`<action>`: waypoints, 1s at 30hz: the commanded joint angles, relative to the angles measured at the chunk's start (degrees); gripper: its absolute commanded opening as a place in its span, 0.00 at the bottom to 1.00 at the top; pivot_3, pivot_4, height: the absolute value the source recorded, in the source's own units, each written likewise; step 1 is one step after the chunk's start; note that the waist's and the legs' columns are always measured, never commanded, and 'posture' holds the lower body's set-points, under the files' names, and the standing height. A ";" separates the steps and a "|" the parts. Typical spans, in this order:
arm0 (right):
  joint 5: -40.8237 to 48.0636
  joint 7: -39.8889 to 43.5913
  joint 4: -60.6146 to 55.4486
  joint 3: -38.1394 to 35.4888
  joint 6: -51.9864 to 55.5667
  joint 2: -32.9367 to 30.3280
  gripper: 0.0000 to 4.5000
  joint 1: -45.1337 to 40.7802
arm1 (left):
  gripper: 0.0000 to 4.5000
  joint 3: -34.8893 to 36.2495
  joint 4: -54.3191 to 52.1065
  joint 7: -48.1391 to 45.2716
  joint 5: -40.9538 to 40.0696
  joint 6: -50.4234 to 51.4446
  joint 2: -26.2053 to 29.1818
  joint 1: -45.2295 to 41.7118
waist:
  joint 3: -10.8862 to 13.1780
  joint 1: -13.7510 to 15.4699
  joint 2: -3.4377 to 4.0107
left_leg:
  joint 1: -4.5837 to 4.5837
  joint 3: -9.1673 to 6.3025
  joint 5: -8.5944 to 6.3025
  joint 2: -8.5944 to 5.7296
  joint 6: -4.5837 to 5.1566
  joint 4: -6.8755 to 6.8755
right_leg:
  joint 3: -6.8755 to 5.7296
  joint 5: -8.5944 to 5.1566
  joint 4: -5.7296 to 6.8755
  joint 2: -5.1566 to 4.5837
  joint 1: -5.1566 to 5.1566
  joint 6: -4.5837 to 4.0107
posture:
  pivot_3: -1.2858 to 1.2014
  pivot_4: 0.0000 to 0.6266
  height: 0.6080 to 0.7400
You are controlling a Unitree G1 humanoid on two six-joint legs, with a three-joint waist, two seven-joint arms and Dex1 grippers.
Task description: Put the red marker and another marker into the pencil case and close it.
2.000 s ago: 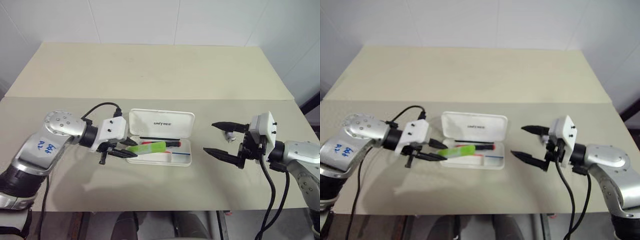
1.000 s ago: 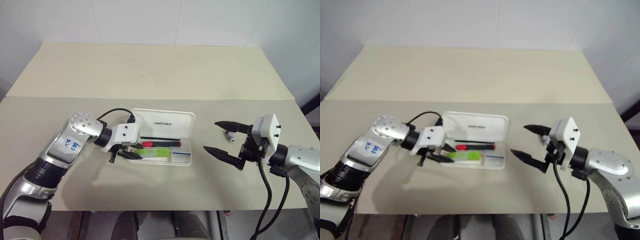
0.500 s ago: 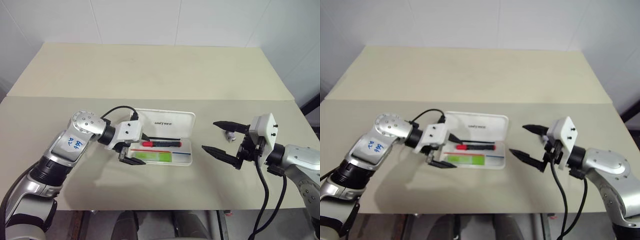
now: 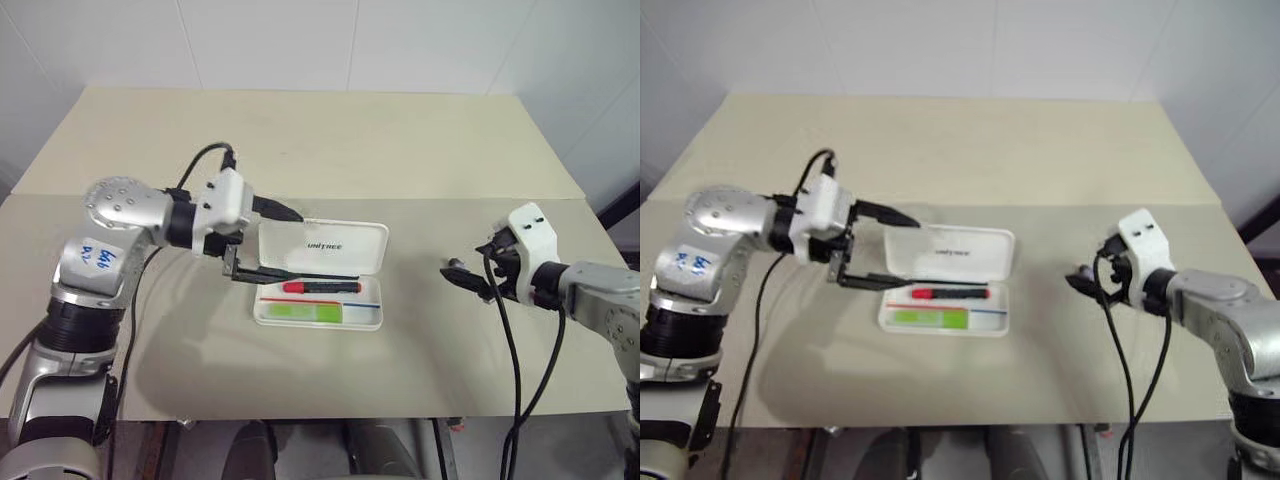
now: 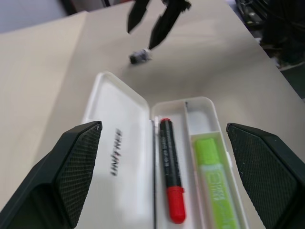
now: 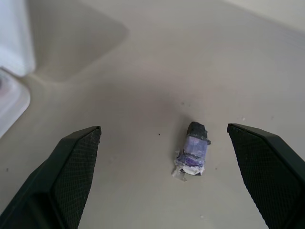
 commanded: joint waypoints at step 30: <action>-11.15 11.72 15.90 14.32 -9.75 -4.65 0.08 -11.87 | 1.00 8.16 -7.87 6.35 -3.95 1.74 6.98 5.77 | 0.04 -0.08 0.05 | -0.26 0.14 -0.03 0.00 0.19 0.09 | 0.05 0.15 -0.12 -0.02 -0.24 0.05 | 0.52 0.24 1.00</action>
